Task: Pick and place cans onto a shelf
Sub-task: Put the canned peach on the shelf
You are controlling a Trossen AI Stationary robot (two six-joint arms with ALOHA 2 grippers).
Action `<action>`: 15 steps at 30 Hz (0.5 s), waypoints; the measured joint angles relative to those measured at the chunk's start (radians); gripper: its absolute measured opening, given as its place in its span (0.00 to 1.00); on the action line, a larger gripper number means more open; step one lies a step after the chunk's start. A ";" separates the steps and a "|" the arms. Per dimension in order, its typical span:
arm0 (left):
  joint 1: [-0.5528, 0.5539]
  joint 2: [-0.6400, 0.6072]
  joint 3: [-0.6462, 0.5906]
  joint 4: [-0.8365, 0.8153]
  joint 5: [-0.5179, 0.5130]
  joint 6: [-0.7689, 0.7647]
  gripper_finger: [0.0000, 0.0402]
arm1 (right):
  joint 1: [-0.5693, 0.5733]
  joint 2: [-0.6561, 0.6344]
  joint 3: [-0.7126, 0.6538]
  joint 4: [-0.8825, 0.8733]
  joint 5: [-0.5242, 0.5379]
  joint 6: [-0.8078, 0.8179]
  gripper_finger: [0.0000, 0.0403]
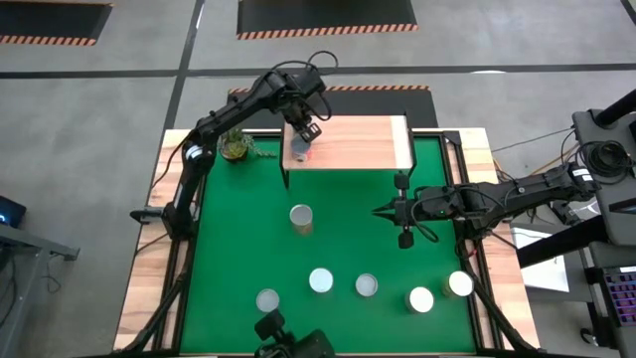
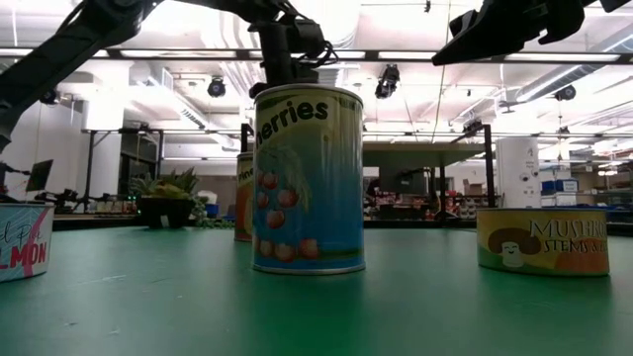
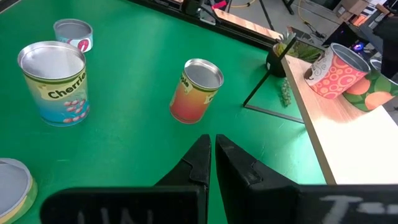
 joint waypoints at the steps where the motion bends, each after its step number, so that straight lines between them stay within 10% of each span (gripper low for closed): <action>1: 0.000 0.000 0.000 -0.007 0.000 -0.004 0.07 | 0.000 0.000 0.000 0.000 0.000 0.000 0.03; 15: -0.003 0.000 0.000 -0.022 -0.001 -0.023 0.02 | 0.000 0.000 0.000 -0.001 0.000 0.000 0.03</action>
